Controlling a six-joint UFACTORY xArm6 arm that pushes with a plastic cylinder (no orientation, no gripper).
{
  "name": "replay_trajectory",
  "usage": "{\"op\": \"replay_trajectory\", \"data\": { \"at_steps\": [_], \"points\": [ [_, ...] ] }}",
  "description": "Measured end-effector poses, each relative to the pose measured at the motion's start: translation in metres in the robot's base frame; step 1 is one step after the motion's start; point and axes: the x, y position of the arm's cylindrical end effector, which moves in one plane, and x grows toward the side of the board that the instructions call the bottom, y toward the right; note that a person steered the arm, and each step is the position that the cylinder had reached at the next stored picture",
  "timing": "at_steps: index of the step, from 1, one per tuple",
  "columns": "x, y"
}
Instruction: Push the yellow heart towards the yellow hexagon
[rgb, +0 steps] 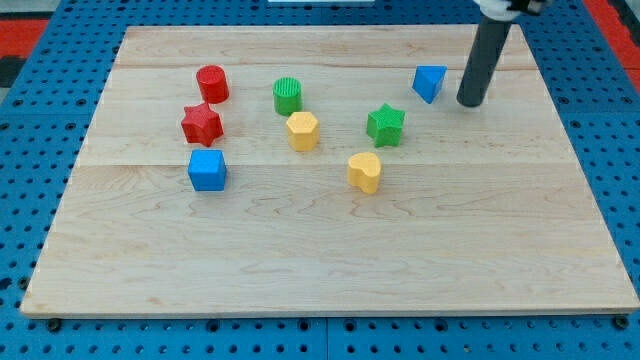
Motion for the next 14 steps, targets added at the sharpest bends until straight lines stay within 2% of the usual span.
{"op": "replay_trajectory", "data": {
  "at_steps": [1, 2, 5, 7, 8, 9, 10, 11, 13, 14],
  "points": [
    [-0.001, -0.021],
    [-0.005, -0.068],
    [-0.017, 0.012],
    [-0.015, 0.012],
    [0.006, -0.001],
    [0.061, -0.021],
    [0.074, -0.033],
    [0.071, 0.01],
    [0.162, -0.041],
    [0.149, -0.083]
  ]
}}
